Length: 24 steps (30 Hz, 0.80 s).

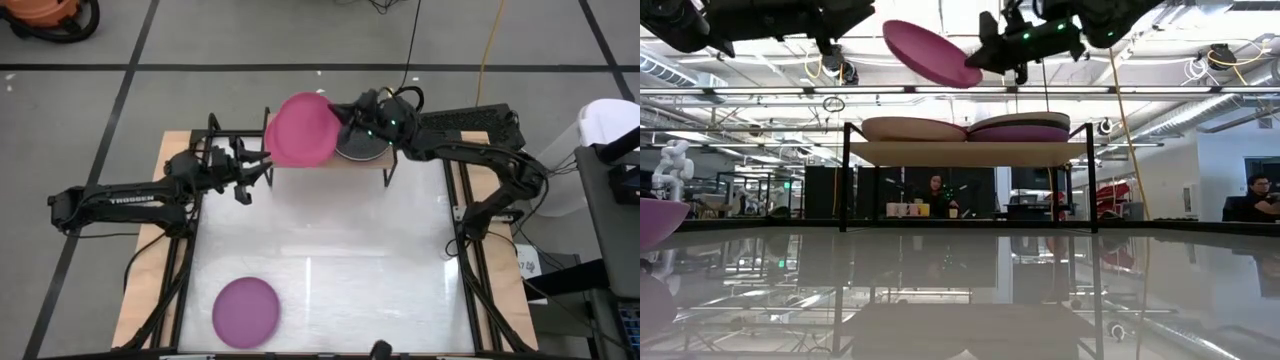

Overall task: Place and stack plates onto a shelf
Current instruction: Stack the pink plate on top of the pink plate on the shelf

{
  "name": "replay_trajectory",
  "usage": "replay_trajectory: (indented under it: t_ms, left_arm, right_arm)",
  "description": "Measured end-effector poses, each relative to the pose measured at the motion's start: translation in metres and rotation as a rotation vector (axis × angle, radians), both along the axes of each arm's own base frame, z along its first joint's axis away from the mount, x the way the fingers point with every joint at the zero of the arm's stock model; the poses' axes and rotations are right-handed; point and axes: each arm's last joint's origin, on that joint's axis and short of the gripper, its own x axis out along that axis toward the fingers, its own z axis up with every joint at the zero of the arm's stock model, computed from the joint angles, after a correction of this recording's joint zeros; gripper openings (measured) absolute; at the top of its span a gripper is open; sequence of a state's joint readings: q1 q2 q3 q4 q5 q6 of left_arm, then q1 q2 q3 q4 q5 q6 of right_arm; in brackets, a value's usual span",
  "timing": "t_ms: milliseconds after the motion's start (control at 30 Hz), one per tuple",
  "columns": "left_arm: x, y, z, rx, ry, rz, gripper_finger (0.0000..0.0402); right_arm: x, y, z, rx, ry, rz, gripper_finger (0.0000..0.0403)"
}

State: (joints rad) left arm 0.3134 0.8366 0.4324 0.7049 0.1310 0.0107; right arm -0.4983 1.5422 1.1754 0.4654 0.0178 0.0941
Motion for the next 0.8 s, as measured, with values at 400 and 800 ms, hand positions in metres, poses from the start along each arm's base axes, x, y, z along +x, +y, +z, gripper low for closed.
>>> replay_trajectory:
  t_ms: [400, 800]
  left_arm:
    - [-0.029, -0.007, 0.005, 0.126, 0.092, 0.134, 0.0129]
    - [-0.032, -0.007, 0.005, 0.110, 0.097, 0.141, 0.0129]
  right_arm:
    - [0.040, -0.040, -0.041, 0.086, 0.124, -0.018, 0.0000]
    - [0.044, -0.048, -0.056, 0.030, 0.190, -0.050, 0.0046]
